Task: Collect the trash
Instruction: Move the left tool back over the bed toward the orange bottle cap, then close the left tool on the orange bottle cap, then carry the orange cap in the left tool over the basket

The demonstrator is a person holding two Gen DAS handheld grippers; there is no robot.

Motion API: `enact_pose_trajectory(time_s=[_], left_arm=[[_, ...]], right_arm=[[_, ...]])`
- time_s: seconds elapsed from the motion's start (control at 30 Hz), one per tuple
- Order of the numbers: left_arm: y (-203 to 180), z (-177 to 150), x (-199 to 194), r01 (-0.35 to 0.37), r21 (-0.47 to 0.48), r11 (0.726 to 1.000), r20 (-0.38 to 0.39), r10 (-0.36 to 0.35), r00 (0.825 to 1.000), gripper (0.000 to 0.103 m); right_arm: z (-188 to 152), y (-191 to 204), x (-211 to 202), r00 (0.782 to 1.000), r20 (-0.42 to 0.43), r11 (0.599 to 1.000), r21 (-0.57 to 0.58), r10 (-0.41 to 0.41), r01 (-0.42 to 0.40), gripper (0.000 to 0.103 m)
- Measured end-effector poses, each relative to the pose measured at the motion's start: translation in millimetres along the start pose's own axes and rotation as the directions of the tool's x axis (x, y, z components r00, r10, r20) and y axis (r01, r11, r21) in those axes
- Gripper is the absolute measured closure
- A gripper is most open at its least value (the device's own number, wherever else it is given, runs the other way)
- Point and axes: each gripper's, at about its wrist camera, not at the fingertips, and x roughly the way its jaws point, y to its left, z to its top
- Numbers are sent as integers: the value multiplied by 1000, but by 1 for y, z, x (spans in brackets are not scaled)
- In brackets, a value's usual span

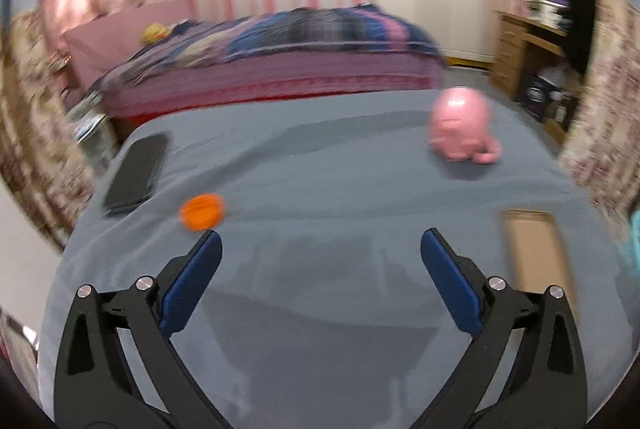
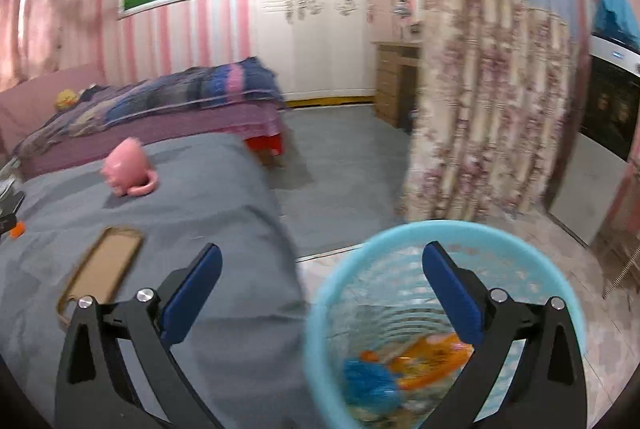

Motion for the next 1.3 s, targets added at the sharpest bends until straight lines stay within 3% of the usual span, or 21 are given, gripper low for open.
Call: enact_pose_trajectory(time_s=[0.17, 0.33, 0.4, 0.47, 0.63, 0.73, 0.87, 1.03, 1.2, 1.3], left_arm=[[54, -1, 28, -67, -85, 994, -38, 64, 997, 8], [92, 3, 70, -94, -151, 984, -123, 75, 990, 31], [102, 6, 84, -97, -170, 981, -145, 73, 987, 34], [105, 7, 93, -92, -178, 980, -159, 64, 985, 39], [106, 13, 110, -66, -170, 983, -188, 34, 981, 65], [98, 13, 105, -66, -150, 986, -170, 40, 985, 65], [69, 10, 73, -27, -128, 991, -129, 11, 992, 65], [-9, 11, 21, 96, -20, 995, -51, -97, 994, 65], [-105, 2, -22, 269, 79, 960, -18, -268, 963, 65], [-173, -11, -44, 376, 159, 913, -22, -377, 926, 65]], right_arm=[[2, 39, 9, 998, -16, 997, -39, 59, -60, 5], [6, 61, 19, 997, -26, 994, -70, 79, -80, 5], [5, 66, 24, 996, -39, 994, -75, 82, -84, 5], [3, 69, 27, 996, -46, 993, -80, 83, -86, 5], [3, 68, 29, 995, -56, 993, -84, 81, -85, 5], [5, 62, 26, 996, -47, 994, -74, 77, -80, 5], [6, 47, 17, 999, -26, 996, -77, 48, -50, 5], [6, 13, 3, 1000, -16, 998, -63, -13, 12, 5], [2, -38, -12, 996, -24, 996, -20, -82, 81, 5], [-2, -71, -22, 991, -31, 992, 15, -127, 127, 5]])
